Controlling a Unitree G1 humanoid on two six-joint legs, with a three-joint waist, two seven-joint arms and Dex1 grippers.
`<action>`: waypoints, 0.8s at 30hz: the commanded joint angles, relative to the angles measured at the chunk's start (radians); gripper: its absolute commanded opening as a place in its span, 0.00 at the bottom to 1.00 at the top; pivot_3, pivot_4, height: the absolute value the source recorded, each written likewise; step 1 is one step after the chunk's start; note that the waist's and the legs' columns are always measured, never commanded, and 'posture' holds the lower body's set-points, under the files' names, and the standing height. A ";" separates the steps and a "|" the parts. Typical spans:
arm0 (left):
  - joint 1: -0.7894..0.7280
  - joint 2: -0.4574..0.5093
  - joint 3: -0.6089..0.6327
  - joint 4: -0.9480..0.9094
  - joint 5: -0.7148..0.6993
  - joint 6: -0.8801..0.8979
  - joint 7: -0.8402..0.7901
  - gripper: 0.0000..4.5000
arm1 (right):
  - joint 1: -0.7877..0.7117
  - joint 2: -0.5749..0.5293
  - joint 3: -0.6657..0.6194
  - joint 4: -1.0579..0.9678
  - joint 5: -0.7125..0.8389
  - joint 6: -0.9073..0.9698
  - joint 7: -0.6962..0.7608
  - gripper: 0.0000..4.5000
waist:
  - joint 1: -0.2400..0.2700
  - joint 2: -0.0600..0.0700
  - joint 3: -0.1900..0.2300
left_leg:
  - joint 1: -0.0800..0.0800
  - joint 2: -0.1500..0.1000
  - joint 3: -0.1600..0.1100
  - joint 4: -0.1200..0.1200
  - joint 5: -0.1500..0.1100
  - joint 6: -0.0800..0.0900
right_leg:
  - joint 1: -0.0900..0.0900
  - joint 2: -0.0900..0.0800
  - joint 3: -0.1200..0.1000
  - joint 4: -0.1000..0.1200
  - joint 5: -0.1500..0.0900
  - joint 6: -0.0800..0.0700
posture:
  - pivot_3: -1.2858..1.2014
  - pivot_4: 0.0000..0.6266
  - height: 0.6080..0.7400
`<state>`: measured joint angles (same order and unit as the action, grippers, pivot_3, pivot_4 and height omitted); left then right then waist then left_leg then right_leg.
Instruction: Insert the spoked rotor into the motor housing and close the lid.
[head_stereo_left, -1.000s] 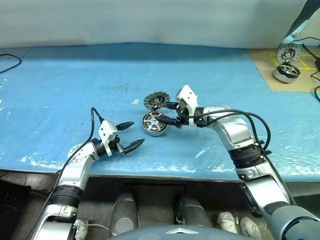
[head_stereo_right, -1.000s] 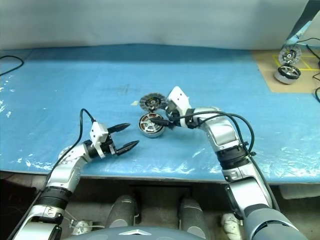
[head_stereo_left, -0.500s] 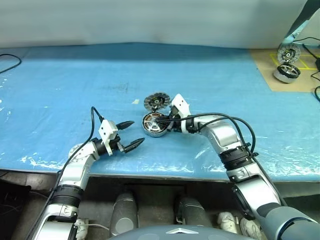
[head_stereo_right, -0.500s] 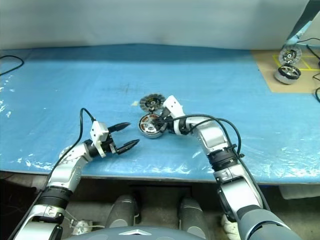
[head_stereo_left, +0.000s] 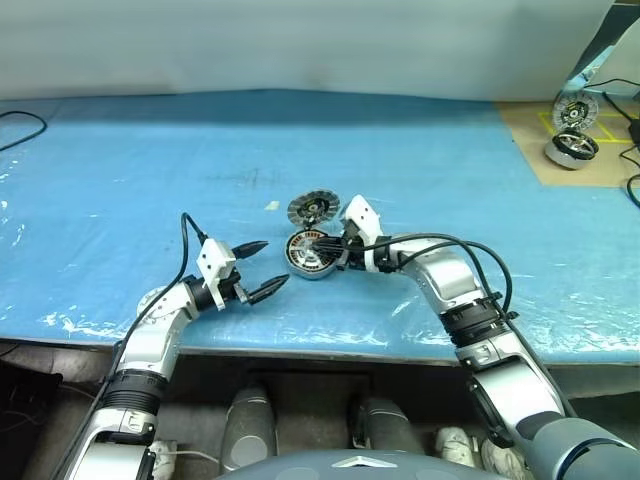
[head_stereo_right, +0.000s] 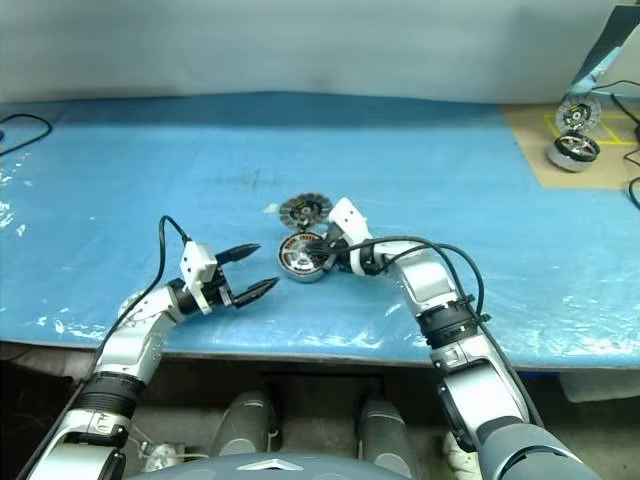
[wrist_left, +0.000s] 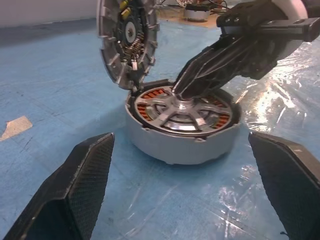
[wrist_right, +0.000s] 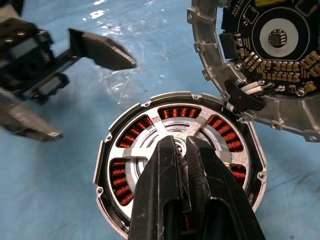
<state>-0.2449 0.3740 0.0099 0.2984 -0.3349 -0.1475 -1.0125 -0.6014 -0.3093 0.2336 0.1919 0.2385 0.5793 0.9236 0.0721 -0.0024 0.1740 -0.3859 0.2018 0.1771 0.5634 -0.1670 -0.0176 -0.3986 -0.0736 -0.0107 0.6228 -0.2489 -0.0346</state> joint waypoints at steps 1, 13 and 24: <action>-0.040 0.018 0.052 -0.013 -0.039 0.023 0.017 1.00 | -0.015 -0.016 -0.089 -0.127 0.117 0.077 0.035 0.07 | 0.001 0.000 0.000 | -0.003 0.000 0.000 0.000 0.000 0.000 | -0.004 0.000 0.000 0.001 0.000 0.000 | 0.52 0.24 1.00; -0.383 0.037 0.180 0.365 -0.080 0.103 0.056 0.79 | 0.098 -0.154 -0.205 -0.317 0.180 0.199 -0.061 0.06 | 0.023 0.000 0.000 | -0.007 0.000 0.000 0.002 0.000 0.000 | -0.005 0.000 -0.003 0.001 0.000 0.000 | 0.52 0.24 1.00; -0.811 -0.056 0.180 0.879 0.003 0.045 -0.055 0.01 | 0.231 -0.185 -0.220 -0.485 0.238 0.284 -0.119 0.06 | 0.036 -0.001 0.001 | -0.010 -0.002 -0.001 0.003 0.000 0.000 | -0.005 -0.001 -0.005 0.000 0.003 0.004 | 0.52 0.24 1.00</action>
<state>-1.0122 0.3226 0.2012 1.1453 -0.3600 -0.0863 -1.0518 -0.3827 -0.4781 0.0382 -0.2340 0.4390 0.8495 0.8022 0.1078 -0.0039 0.1748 -0.3955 0.2002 0.1761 0.5657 -0.1668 -0.0178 -0.4033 -0.0748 -0.0159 0.6229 -0.2463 -0.0308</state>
